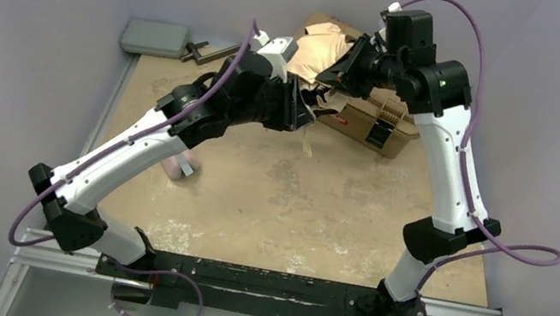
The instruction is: Open the umbrella
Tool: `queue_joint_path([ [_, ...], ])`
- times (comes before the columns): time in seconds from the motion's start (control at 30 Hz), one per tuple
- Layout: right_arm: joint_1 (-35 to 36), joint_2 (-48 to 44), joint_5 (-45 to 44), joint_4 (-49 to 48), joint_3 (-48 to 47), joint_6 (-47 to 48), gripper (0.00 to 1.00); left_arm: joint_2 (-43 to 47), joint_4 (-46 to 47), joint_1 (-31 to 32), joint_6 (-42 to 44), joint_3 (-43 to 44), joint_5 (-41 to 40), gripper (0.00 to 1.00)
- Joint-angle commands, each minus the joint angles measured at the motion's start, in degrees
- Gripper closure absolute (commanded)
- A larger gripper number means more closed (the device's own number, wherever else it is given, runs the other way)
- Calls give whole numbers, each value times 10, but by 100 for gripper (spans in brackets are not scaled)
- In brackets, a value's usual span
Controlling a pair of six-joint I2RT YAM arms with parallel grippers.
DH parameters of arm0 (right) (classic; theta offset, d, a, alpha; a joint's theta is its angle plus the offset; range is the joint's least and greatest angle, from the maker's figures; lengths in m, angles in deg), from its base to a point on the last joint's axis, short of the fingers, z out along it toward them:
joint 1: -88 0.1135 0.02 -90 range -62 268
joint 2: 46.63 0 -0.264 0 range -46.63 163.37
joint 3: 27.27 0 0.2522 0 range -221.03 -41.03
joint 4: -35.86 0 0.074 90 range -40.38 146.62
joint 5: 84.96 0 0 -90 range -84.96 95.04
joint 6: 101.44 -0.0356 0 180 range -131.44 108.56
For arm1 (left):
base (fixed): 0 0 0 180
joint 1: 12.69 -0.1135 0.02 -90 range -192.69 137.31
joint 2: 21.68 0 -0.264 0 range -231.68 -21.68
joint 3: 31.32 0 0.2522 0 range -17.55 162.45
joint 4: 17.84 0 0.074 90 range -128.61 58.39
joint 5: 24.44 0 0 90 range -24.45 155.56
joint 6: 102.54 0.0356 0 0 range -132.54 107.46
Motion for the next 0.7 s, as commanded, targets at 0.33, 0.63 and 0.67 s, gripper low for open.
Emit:
queue_joint_path([
  [0.33, -71, -14, 17, -165, 20, -24, 100, 158, -34, 12, 15, -91, 102, 27],
  [0.63, -51, -65, 49, -159, 82, -39, 100, 97, -29, -28, 47, -10, 101, 0],
  [0.67, -48, -71, 54, -163, 92, -44, 100, 88, -25, -37, 49, -4, 112, 0],
])
